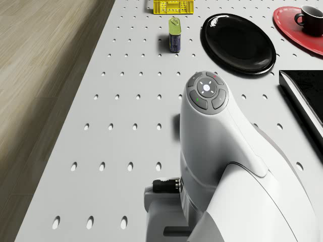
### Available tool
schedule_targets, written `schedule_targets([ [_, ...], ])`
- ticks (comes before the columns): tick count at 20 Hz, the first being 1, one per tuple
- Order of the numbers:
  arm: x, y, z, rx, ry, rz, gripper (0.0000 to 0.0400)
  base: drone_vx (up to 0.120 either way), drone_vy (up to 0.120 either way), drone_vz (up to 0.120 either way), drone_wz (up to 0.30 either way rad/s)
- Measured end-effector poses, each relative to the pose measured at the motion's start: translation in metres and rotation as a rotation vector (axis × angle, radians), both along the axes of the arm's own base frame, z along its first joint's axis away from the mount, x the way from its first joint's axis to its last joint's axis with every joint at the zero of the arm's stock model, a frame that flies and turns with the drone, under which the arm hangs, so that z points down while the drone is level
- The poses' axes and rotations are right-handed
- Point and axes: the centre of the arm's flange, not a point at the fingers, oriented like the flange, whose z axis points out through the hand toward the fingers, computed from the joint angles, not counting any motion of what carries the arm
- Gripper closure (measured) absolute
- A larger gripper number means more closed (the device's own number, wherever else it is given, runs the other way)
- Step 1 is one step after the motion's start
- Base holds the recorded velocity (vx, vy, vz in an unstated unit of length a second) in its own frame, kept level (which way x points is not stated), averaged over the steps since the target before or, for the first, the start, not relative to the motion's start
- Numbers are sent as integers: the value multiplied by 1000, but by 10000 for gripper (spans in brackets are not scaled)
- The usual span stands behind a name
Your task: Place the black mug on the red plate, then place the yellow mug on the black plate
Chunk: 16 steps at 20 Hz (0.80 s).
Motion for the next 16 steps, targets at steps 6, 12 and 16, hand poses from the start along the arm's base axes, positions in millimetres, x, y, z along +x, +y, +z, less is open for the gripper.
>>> schedule_targets([
  [6, -5, 0, 3, 0, 0, 0, 0, 0, 0, 0, 0],
  [12, -7, -2, 4, 0, 0, 0, 0, 0, 0, 0, 0],
  [16, -7, -4, 4, 0, 0, 0, 0, 0, 0, 0, 0],
])
